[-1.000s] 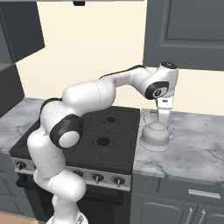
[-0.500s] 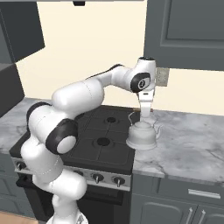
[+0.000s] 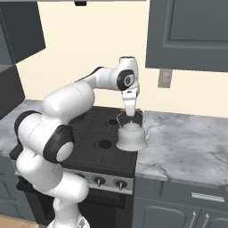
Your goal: Pick the kettle from the counter and place it on a stove burner. Then turn the burner on.
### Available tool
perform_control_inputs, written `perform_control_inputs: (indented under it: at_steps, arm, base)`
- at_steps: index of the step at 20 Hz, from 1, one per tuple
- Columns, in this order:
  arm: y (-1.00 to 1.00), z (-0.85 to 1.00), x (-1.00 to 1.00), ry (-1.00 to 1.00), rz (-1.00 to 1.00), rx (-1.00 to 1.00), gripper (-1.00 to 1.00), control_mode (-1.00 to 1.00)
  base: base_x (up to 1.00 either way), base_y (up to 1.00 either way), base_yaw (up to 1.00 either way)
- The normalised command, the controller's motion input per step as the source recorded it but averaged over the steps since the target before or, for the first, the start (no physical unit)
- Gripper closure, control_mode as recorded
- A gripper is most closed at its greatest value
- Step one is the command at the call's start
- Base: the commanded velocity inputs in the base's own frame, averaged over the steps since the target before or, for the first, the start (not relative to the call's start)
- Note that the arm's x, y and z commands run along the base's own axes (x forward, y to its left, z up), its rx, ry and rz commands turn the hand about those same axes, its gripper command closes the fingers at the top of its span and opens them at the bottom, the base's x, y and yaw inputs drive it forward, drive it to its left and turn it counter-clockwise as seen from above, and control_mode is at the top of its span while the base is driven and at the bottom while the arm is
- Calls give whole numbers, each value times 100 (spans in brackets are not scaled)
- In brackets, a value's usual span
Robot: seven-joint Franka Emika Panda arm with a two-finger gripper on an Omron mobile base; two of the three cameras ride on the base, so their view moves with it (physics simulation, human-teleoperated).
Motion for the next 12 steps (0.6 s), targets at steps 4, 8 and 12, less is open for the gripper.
perform_control_inputs:
  at_steps: [4,8,12]
  arm:
    - [33,0,-2,-1,0,0,100,-100]
    - [20,0,-5,-8,0,2,100,-100]
    - [18,1,0,-6,0,6,100,-100]
  base:
    - [0,0,0]
    - [0,0,0]
    - [0,0,0]
